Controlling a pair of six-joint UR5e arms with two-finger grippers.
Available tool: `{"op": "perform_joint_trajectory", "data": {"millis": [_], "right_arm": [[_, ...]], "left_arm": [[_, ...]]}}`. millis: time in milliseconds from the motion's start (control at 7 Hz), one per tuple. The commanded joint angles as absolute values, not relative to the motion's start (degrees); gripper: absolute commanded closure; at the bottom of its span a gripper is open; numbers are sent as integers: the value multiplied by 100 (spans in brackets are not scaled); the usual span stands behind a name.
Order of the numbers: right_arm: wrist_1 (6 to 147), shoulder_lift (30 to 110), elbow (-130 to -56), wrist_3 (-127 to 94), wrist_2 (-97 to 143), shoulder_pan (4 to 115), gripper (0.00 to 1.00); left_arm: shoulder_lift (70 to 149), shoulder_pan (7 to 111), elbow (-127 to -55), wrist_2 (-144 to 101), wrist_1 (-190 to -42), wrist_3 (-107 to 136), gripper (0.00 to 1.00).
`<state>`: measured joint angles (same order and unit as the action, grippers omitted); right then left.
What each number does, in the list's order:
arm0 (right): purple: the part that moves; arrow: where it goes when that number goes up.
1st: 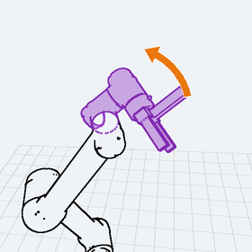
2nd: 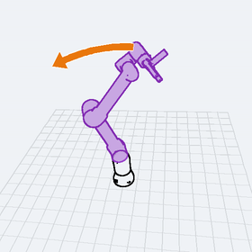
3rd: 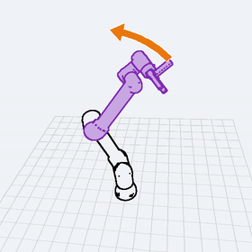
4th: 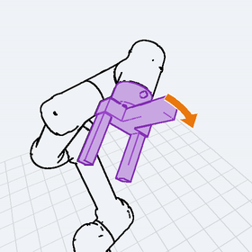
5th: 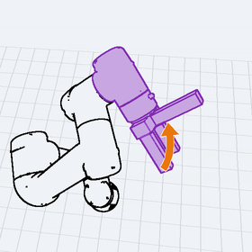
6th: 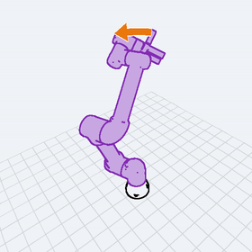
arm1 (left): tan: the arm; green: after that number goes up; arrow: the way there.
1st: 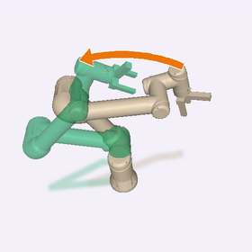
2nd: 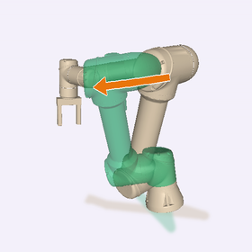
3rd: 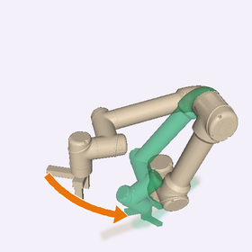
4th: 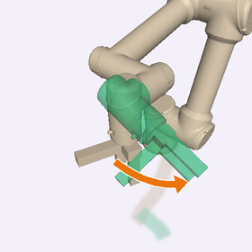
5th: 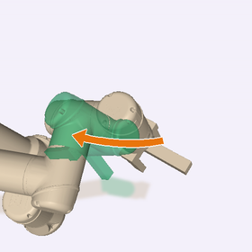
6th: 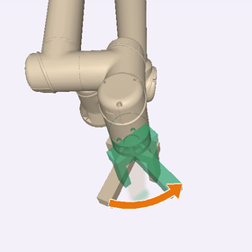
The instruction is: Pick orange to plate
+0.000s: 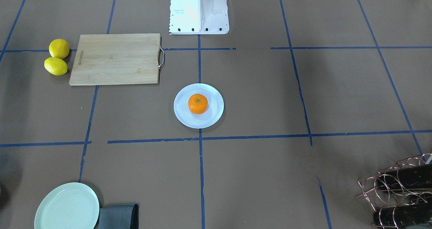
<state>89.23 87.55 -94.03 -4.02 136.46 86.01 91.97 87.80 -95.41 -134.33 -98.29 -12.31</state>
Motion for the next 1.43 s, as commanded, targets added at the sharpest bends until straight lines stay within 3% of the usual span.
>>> {"op": "perform_joint_trajectory", "data": {"millis": [0, 429, 1286], "right_arm": [[9114, 8798, -9343, -133, 13598, 8780, 0], [9141, 8816, -9360, -114, 13579, 8658, 0], [9062, 8903, -9413, -105, 13597, 8622, 0]], "left_arm": [[9272, 8886, -9369, -13500, -9247, -1450, 8], [9457, 8886, -9299, -13920, -8737, -1441, 1], [8921, 8886, -9343, -13913, -9668, -1494, 0]]}}
